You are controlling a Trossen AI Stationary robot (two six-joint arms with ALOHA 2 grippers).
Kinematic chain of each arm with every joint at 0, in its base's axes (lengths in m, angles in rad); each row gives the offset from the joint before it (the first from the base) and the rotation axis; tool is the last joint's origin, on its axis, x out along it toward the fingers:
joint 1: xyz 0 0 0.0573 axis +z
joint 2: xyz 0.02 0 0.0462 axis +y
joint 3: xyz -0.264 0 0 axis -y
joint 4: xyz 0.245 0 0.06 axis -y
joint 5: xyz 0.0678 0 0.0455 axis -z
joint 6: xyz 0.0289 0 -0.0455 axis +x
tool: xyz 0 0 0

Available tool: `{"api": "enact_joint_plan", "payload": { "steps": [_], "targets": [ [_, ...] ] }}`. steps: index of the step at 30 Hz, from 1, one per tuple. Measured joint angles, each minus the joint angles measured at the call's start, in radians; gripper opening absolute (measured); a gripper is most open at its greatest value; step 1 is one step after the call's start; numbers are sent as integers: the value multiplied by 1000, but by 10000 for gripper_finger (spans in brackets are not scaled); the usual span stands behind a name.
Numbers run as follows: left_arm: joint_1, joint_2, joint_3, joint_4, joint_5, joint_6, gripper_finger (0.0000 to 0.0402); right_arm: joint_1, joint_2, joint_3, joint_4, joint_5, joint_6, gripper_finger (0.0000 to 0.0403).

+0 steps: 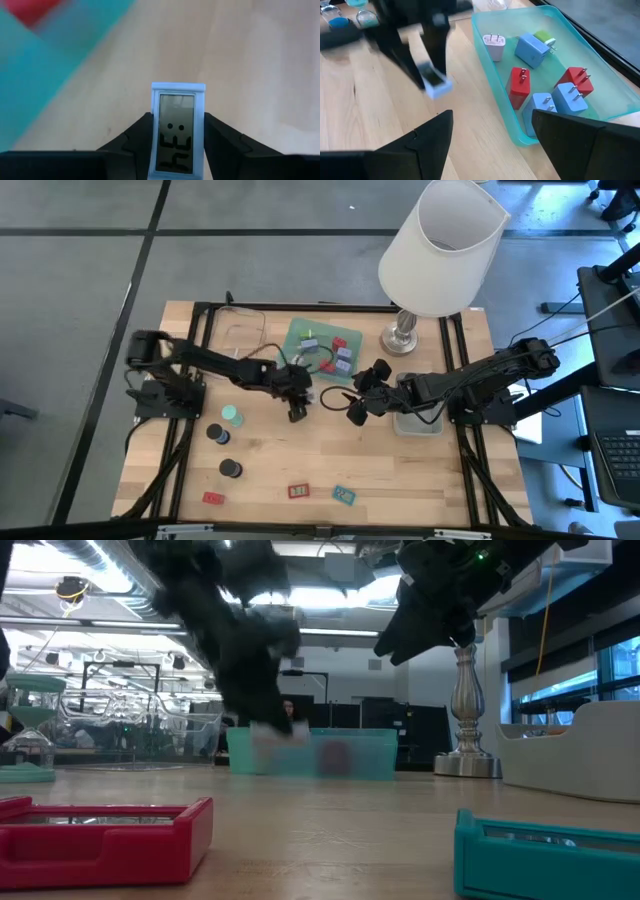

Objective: Pick & Place Office items
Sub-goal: Put the white timer into the transparent bin

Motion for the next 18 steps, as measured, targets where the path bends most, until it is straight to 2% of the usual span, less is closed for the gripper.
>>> {"api": "enact_joint_plan", "payload": {
  "steps": [4,7,13,15,18],
  "targets": [
    [-1,-157,0,-75,-76,-4,140,0,0,0,-1,0,0,276],
    [1,-289,1,-160,-227,-28,141,0,0,0,-1,0,0,276],
    [51,-515,1,-447,-593,-169,142,0,0,0,-1,-3,4,276],
    [81,-565,1,-527,-676,-233,143,0,0,0,-1,-3,4,276],
    [146,-608,1,-631,-742,-331,143,0,0,0,-1,-2,5,276]
  ]
}}
